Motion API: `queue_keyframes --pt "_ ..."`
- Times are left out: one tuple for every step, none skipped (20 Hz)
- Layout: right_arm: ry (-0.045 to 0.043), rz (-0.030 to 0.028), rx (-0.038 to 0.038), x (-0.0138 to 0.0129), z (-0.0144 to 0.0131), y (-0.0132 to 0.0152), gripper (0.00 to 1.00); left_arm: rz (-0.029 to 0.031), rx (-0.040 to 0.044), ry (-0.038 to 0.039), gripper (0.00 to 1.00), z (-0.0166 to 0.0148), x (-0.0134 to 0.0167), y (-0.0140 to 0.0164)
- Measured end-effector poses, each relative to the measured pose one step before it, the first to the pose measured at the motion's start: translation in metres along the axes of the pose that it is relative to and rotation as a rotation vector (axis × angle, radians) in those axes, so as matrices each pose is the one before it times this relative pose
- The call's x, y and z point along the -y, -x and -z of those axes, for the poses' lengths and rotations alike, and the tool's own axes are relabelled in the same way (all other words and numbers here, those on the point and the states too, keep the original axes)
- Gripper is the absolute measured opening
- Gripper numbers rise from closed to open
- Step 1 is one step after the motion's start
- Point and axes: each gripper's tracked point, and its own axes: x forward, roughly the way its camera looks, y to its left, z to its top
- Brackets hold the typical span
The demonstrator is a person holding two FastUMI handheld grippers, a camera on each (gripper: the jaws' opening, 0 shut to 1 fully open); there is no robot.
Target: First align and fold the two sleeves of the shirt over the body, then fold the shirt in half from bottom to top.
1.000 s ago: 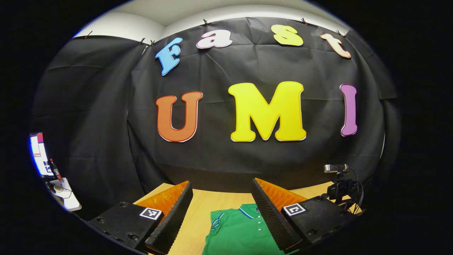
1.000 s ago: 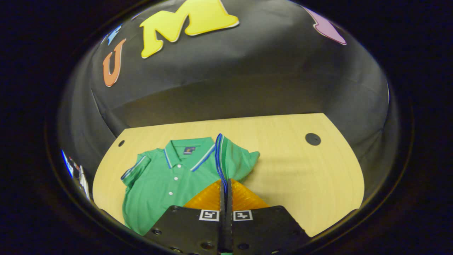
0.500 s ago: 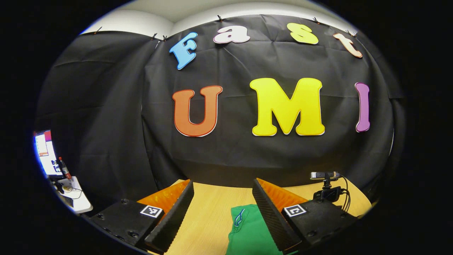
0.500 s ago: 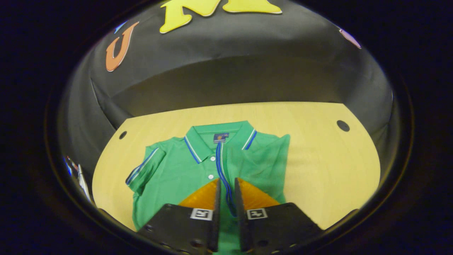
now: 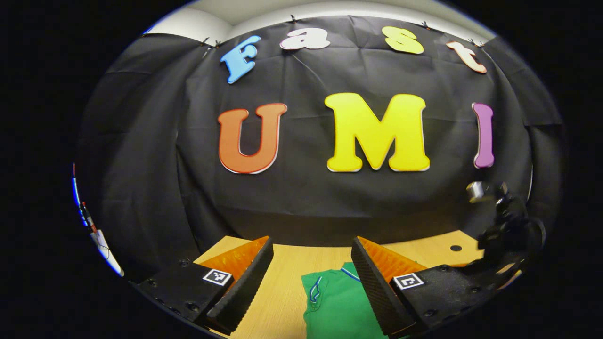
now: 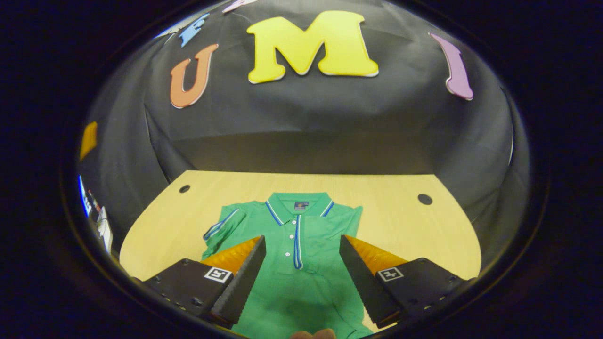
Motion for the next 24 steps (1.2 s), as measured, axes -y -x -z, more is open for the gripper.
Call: queue_keyframes --pt "0.01171 0.00255 0.01717 0.00197 -0.00312 0.01818 0.96 0.01907 -0.02587 -0.01176 1.0 0.01578 0.00293 -0.00759" --pt "0.00939 0.00467 0.01552 0.00318 -0.00041 0.01679 0.92 0.01682 -0.03156 -0.00263 1.0 0.01702 0.00273 -0.00636" --pt "0.00675 0.00772 0.01293 0.00349 -0.00071 0.01525 0.96 0.0146 -0.04087 0.01178 1.0 0.01941 0.00325 -0.00797" --pt "0.00666 0.00784 0.01241 0.00459 -0.00274 0.0145 0.96 0.01509 -0.03852 0.01845 1.0 0.01693 0.0042 -0.01006" --pt "0.00824 0.01457 0.01396 0.00627 -0.0011 0.01245 0.96 0.01333 -0.03511 0.02371 1.0 0.01654 0.00194 -0.01087" --pt "0.00823 0.01341 0.01018 0.00668 -0.00264 0.01141 0.96 0.00724 -0.02879 0.0228 1.0 0.01329 -0.00118 -0.01309" --pt "0.00802 0.01454 0.01083 0.00674 -0.00065 0.00864 0.96 -0.00193 -0.02162 0.01362 1.0 0.01143 -0.00403 -0.01256" --pt "0.00004 0.0145 0.00911 0.00651 -0.00205 0.00644 0.96 -0.00784 -0.0194 0.00734 1.0 0.01222 -0.00551 -0.0134" --pt "-0.00442 0.01214 0.00446 0.00501 0.00151 0.00339 0.94 -0.0061 -0.01817 0.00142 1.0 0.00999 -0.00437 -0.01297" --pt "-0.00781 0.0117 -0.00583 0.00507 0.0031 0.00141 0.96 -0.00307 -0.01765 0.00239 1.0 0.01066 -0.00426 -0.01318" --pt "-0.0069 0.01085 -0.01558 0.0044 0.00653 0.00019 0.96 0.00222 -0.02913 -0.00069 1.0 0.01162 -0.00244 -0.01254" --pt "-0.01134 0.00911 -0.01768 0.00409 0.00675 -0.00012 0.96 -0.00121 -0.0316 0.00177 1.0 0.01227 -0.00332 -0.00927" --pt "-0.01277 0.00908 -0.01371 0.00196 0.00612 -0.00065 0.94 -0.00709 -0.03306 0.0021 1.0 0.01189 -0.00262 -0.00982" --pt "-0.00847 0.00672 -0.01439 0.00194 0.00601 -0.00041 0.94 -0.0041 -0.02831 0.00002 1.0 0.01246 -0.00333 -0.00985" --pt "-0.00084 0.00361 -0.01175 0.00093 0.00568 -0.00176 0.96 -0.00702 -0.01882 -0.0006 1.0 0.00882 -0.00321 -0.00803" --pt "0.003 0.00428 -0.00926 0.00068 0.00422 -0.00041 0.96 0.00504 -0.01953 0.00266 1.0 0.00809 -0.00083 -0.00888" --pt "0.0024 0.00178 -0.00473 0.00048 0.00351 0.00032 0.97 0.00586 -0.0083 -0.00431 1.0 0.00358 -0.00101 -0.00502" --pt "0.00105 0.00609 -0.00248 0.0018 0.00175 0.00059 0.96 0.00512 -0.00712 -0.0061 1.0 0.00212 -0.00048 -0.00355" --pt "-0.0017 0.00498 -0.00407 0.00133 0.00246 -0.00024 0.96 0.00934 -0.00315 -0.00416 1.0 0.00121 0.0001 -0.00255" --pt "-0.00431 0.00484 -0.0037 0.0017 0.0013 -0.00031 0.96 0.00401 -0.00674 -0.0055 1.0 0.0025 0.00076 -0.00342" --pt "-0.00825 0.01293 -0.00526 0.0036 0.00141 -0.00075 0.96 0.00806 -0.00695 -0.00243 0.96 0.0024 0.00118 -0.00229" --pt "-0.0106 0.00805 -0.00008 0.00296 -0.00131 -0.00096 0.96 -0.00319 -0.00568 -0.00388 0.85 0.00097 -0.00095 -0.00053" --pt "-0.01091 0.00479 0.00244 0.00228 -0.00038 -0.0007 0.97 0.00756 0.00296 -0.0057 0.74 -0.00219 0.00008 -0.0002" --pt "-0.0063 0.00635 0.00479 0.00229 -0.00162 -0.00012 0.97 0.0097 0.00421 0.00084 0.62 -0.00207 0.00338 -0.00017"
